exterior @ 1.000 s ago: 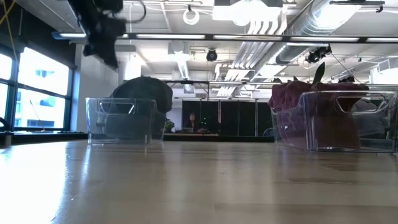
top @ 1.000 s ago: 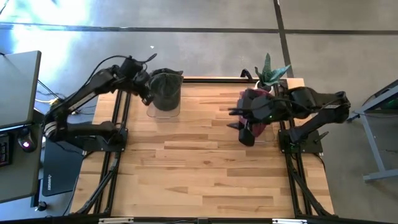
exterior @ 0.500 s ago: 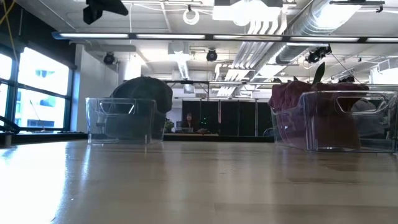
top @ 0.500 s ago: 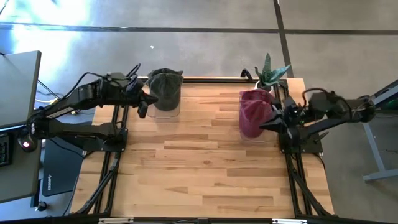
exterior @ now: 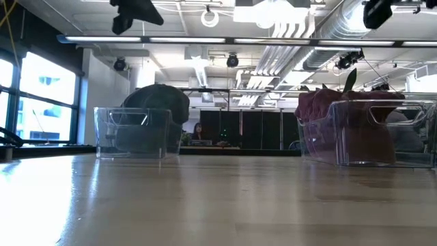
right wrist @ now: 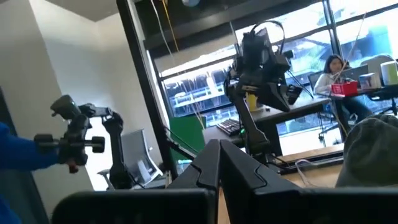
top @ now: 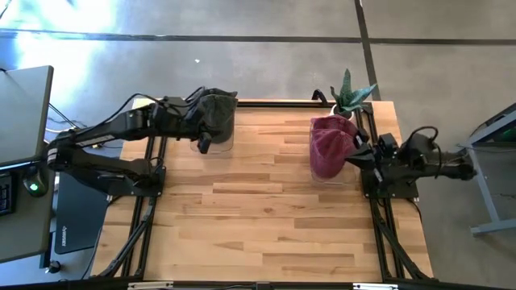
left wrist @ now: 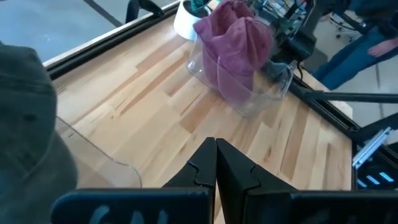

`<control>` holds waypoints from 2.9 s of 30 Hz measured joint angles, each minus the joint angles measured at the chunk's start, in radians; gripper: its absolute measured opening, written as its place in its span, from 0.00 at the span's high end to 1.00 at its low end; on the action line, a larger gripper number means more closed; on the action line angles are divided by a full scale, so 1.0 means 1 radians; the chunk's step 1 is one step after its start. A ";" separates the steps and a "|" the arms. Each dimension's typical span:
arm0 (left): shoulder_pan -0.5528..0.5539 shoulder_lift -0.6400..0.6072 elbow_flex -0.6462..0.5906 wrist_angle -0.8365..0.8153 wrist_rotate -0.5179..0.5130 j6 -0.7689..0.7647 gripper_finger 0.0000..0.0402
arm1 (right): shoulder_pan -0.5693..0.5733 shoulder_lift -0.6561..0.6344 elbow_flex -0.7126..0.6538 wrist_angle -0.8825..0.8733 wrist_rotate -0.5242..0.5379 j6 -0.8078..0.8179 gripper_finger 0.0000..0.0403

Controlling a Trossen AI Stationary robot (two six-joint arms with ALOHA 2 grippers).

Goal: Pick & Place hat
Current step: Return to Home Position

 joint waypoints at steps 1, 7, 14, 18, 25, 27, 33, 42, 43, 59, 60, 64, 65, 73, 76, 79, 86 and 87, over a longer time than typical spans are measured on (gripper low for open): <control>0.000 0.013 0.000 0.013 0.000 -0.002 1.00 | -0.012 -0.022 -0.028 0.007 -0.010 -0.002 0.99; 0.000 0.063 0.000 0.152 0.020 -0.018 1.00 | -0.054 -0.124 -0.157 0.028 -0.049 -0.003 0.99; 0.000 0.073 0.000 0.209 0.032 -0.030 1.00 | -0.055 -0.180 -0.336 0.170 -0.006 0.002 1.00; 0.000 0.068 0.000 0.199 0.032 -0.044 1.00 | -0.054 -0.182 -0.380 0.209 0.030 -0.006 1.00; 0.000 0.063 0.000 0.196 0.113 0.045 1.00 | -0.054 -0.183 -0.380 0.122 0.066 -0.036 1.00; 0.000 0.063 0.000 0.195 0.132 0.090 1.00 | -0.054 -0.181 -0.380 0.063 0.088 -0.005 1.00; 0.000 0.010 -0.038 0.158 0.132 0.200 1.00 | -0.054 -0.178 -0.381 -0.040 0.102 0.181 0.99; 0.000 -0.274 -0.310 0.235 0.102 0.157 1.00 | -0.054 -0.178 -0.381 -0.030 0.029 0.272 0.99; 0.000 -0.303 -0.329 0.243 0.102 0.143 1.00 | -0.054 -0.178 -0.381 -0.038 0.022 0.254 0.99; 0.000 -0.550 -0.373 0.066 0.117 0.167 1.00 | -0.053 -0.098 -0.381 -0.048 0.135 -0.117 0.97; 0.000 -0.558 -0.374 0.054 0.118 0.187 1.00 | -0.053 -0.096 -0.381 -0.048 0.134 -0.129 0.97; 0.000 -0.580 -0.374 0.054 0.151 0.323 1.00 | -0.054 -0.094 -0.381 -0.048 0.134 -0.133 0.97; 0.000 -0.585 -0.374 0.054 0.155 0.366 1.00 | -0.053 -0.094 -0.381 -0.048 0.134 -0.133 0.98; 0.000 -0.668 -0.445 0.086 0.132 0.540 1.00 | -0.054 -0.094 -0.381 -0.047 0.134 -0.136 0.99; 0.000 -0.759 -0.565 0.163 0.112 0.485 1.00 | -0.054 -0.094 -0.381 -0.047 0.134 -0.135 0.98; 0.000 -0.841 -0.700 0.362 0.092 0.392 1.00 | -0.054 -0.094 -0.382 -0.047 0.135 -0.135 0.98; 0.000 -0.885 -0.910 0.722 0.110 0.314 1.00 | -0.054 -0.094 -0.382 -0.047 0.136 -0.134 0.99; 0.000 -0.885 -0.918 0.714 0.112 0.314 1.00 | -0.054 -0.094 -0.382 -0.047 0.136 -0.134 0.99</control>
